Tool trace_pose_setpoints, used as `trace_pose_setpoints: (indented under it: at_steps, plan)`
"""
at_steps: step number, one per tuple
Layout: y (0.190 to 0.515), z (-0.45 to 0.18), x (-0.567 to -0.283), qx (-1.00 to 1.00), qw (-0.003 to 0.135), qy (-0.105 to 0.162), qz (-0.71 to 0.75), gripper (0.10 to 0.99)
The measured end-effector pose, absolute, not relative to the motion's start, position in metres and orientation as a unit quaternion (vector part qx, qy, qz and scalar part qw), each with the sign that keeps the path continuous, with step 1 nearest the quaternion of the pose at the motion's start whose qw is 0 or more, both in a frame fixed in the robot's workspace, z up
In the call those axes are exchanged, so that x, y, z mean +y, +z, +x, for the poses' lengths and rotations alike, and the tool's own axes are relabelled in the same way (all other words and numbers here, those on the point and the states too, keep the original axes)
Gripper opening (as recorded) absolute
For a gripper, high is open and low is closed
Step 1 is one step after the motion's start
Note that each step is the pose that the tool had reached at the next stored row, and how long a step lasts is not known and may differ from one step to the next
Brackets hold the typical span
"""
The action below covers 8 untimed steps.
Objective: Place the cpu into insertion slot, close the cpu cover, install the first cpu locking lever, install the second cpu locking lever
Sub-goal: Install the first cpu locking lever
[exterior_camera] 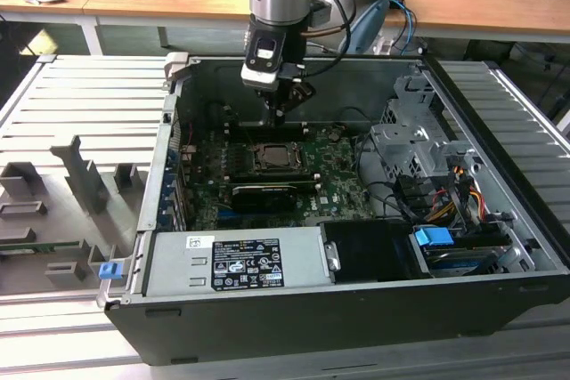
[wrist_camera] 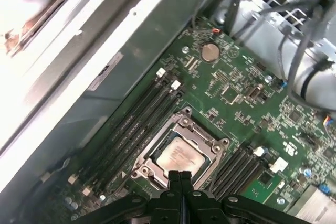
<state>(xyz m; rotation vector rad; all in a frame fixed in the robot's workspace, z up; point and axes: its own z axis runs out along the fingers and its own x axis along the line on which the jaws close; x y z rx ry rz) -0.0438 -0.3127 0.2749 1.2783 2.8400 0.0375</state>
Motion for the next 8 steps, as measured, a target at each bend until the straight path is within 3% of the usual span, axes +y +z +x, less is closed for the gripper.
trace_pose_setpoints:
  at_steps: [8]
  plan:
    - [0.2746,-0.0438,-0.3127,0.952,0.012,0.013,0.306,0.106]
